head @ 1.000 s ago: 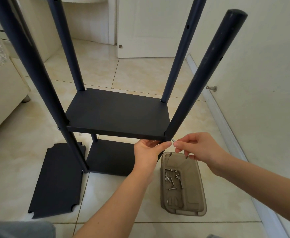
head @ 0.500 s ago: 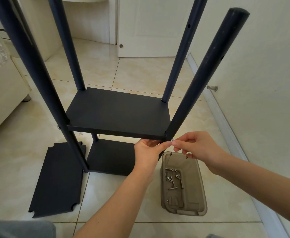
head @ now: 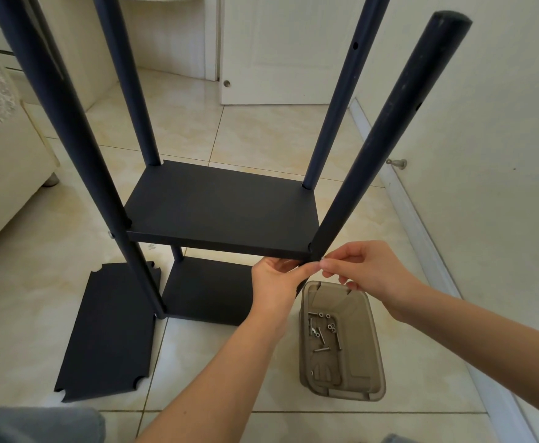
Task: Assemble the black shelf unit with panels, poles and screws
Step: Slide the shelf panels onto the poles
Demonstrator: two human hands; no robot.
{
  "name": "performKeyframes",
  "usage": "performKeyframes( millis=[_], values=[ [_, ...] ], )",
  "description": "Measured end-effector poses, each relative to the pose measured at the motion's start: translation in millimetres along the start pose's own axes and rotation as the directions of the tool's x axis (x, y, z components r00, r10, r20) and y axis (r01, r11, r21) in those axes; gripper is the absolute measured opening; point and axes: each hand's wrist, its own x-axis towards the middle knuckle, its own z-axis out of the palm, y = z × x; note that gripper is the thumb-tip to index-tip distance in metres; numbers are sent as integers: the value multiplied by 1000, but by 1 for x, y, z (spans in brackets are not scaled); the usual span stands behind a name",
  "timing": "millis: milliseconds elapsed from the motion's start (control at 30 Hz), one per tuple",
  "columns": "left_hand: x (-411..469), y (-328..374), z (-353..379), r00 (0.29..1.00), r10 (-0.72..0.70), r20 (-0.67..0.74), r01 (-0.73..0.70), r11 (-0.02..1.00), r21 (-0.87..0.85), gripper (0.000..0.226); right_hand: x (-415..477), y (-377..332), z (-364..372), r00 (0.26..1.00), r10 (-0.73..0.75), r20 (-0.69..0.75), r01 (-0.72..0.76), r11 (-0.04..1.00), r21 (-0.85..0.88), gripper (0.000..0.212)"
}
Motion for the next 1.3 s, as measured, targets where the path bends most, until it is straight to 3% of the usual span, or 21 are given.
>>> performKeyframes(
  millis=[500,1000,1167,1300],
  values=[
    [2,0,1,1000,-27,-15,27,1000,0,20,1,2,-4,997,-74,-23,70,989,-127,15],
    [1,-1,0,1000,1,-2,-1,1000,-3,20,-6,-6,-5,987,-155,-35,148,978,-144,8],
    [3,-2,0,1000,-7,-16,7,1000,19,21,-8,-9,-2,958,-271,-91,235,928,-290,41],
    [4,-3,1,1000,0,-17,0,1000,29,19,-4,-8,0,958,-285,-35,260,911,-319,48]
  ],
)
